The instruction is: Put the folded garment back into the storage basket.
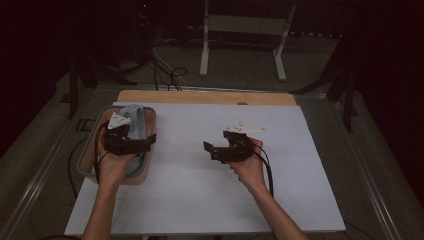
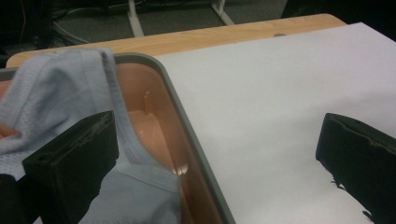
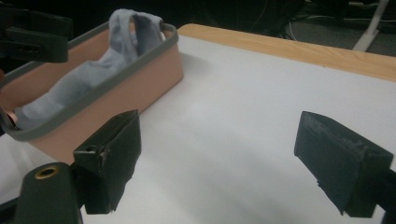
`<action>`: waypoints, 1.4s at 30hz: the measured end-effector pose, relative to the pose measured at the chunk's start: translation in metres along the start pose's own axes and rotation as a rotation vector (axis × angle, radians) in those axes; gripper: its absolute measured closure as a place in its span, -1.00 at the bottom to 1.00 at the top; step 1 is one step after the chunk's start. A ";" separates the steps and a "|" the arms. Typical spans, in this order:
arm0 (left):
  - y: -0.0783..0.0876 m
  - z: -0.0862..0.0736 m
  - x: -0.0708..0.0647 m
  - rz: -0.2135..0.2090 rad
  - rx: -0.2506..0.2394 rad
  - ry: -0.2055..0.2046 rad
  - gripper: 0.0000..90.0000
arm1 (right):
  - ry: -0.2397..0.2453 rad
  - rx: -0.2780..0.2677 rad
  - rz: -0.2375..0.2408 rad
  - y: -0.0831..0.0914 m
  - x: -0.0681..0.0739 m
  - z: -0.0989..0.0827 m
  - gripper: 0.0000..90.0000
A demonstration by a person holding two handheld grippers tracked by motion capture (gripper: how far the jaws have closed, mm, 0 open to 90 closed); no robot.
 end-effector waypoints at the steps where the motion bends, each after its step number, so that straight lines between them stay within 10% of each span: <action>1: 0.000 -0.002 -0.001 -0.003 0.001 -0.006 -1.00 | 0.000 -0.001 -0.006 0.002 -0.001 -0.002 -0.67; 42: 0.028 -0.033 -0.018 -0.070 -0.089 -0.025 -1.00 | -0.008 -0.038 -0.095 0.075 -0.039 -0.044 -0.69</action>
Point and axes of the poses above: each handheld gripper's, and its own axes: y roughly backward along the jaws, z roughly out of its top, x roughly to its left, the point moved 6 cm from there along -y, roughly forward along the jaws, and after that the axes turned 14 degrees about y, right-handed, at the moved point
